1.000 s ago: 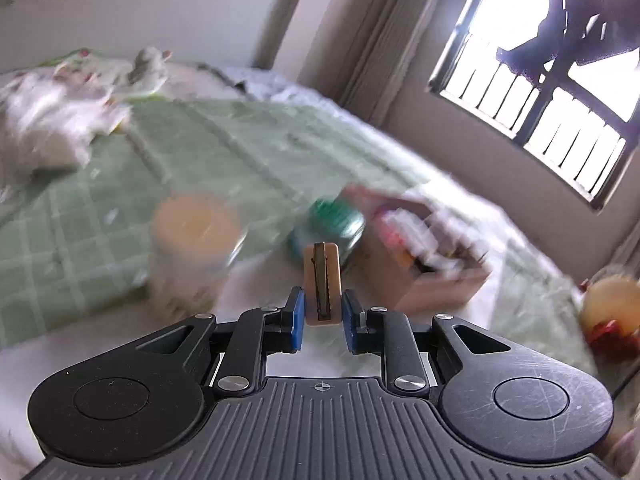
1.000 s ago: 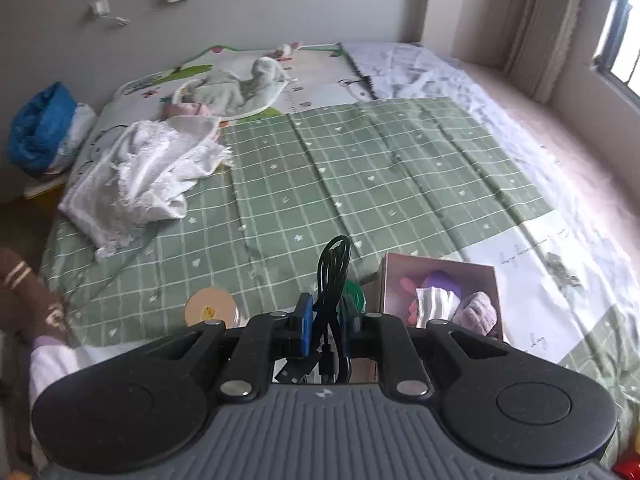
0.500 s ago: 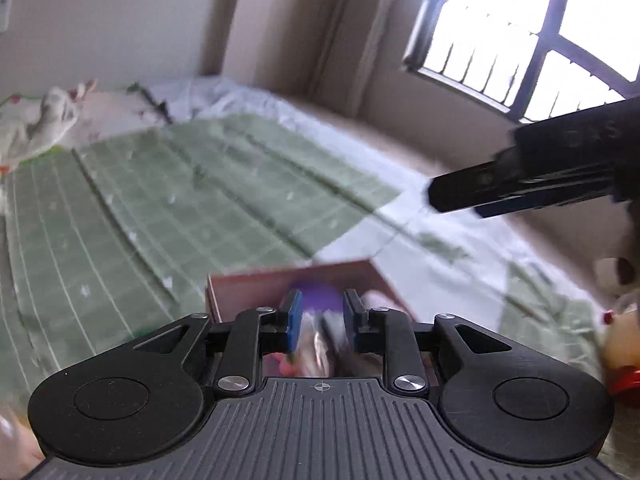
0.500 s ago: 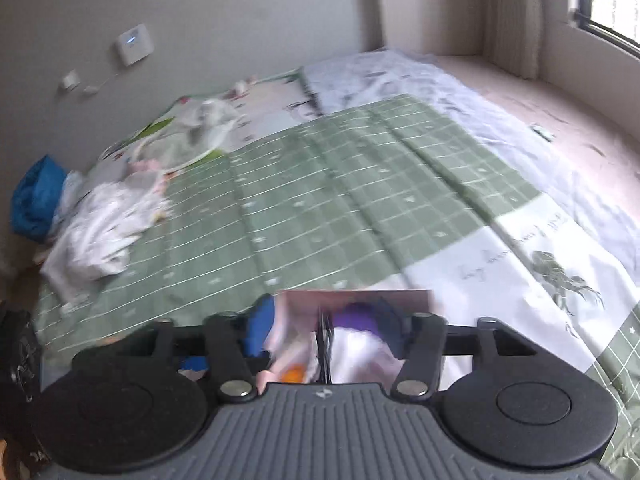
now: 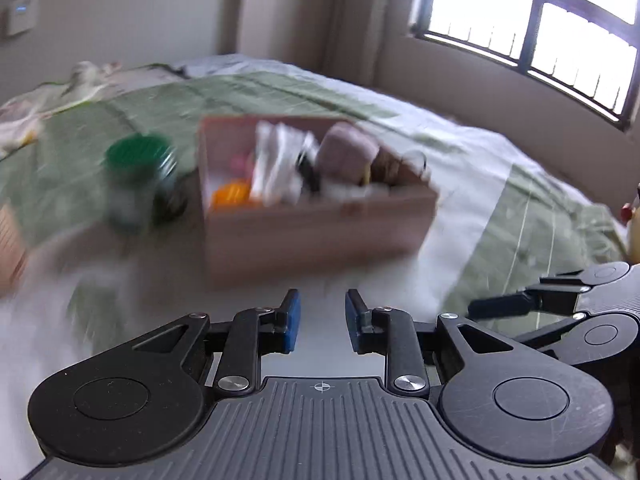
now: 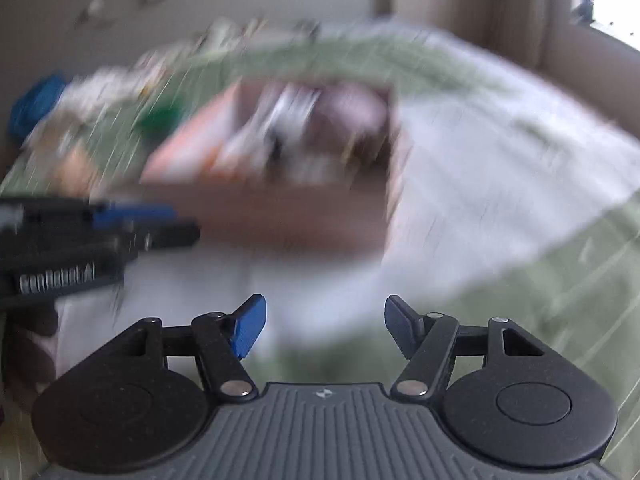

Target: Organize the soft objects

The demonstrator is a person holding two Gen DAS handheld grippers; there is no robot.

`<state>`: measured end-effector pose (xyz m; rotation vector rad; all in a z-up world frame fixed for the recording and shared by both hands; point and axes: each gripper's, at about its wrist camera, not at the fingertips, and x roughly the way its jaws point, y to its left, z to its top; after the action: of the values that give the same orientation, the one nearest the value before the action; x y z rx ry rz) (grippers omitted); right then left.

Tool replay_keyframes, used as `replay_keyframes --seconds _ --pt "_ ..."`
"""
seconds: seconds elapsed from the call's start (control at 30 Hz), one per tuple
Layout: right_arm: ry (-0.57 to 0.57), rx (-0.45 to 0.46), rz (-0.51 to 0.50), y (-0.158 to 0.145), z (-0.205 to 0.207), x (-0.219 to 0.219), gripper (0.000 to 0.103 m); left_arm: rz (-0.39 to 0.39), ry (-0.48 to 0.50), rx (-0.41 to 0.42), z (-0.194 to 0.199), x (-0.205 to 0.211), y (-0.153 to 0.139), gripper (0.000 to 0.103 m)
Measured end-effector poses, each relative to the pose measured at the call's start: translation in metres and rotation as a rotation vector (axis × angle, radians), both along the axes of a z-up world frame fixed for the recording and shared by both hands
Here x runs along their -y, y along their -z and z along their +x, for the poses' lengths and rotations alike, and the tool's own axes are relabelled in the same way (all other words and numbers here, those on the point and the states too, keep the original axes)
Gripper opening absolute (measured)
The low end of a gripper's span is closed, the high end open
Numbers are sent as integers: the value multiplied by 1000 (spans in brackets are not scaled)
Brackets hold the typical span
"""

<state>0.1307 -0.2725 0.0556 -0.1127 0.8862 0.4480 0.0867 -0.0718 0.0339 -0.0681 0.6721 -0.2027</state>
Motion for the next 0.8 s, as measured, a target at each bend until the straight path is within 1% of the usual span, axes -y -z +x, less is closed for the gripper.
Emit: replay_keyframes --seconds 0.03,0.07,0.1,0.13,0.17,0.2,0.23,0.27,0.3,0.33,0.47,0.53,0.67,0.73,0.8 --pt "-14 -24 7 8 -10 0 67 16 -6 7 -13 3 5 28" --pt "-19 -27 15 14 -21 -2 72 32 -7 13 -22 7 9 28" --pt "-18 -2 26 17 -30 -3 80 50 -21 28 -27 9 13 20" --pt "-6 23 39 18 -36 -5 82 71 -37 29 -29 10 18 19" --pt "18 32 17 22 -40 -10 85 79 -50 14 -26 10 21 20" --pt "38 43 -3 27 -42 -13 90 94 -56 -19 -22 9 27 21" --pt "44 65 -18 30 -43 -14 94 116 -45 -29 -20 9 31 22" --pt "65 71 -31 32 -41 -13 103 144 -28 -7 -24 11 33 23" --pt "86 55 -31 33 -35 -11 103 182 -20 11 -26 15 34 23" --pt "85 42 0 34 -32 -6 103 204 -20 23 -28 18 36 23" --pt "121 71 72 37 -34 7 103 227 -29 54 -31 23 44 23" --pt "118 80 56 40 -36 5 103 241 -32 64 -35 25 43 23" --pt "119 102 38 42 -35 0 103 293 -35 66 -35 33 42 22" --pt "118 110 36 42 -37 0 103 293 -37 66 -36 33 42 22" --pt "117 122 39 44 -40 0 103 257 -38 57 -35 28 41 22"
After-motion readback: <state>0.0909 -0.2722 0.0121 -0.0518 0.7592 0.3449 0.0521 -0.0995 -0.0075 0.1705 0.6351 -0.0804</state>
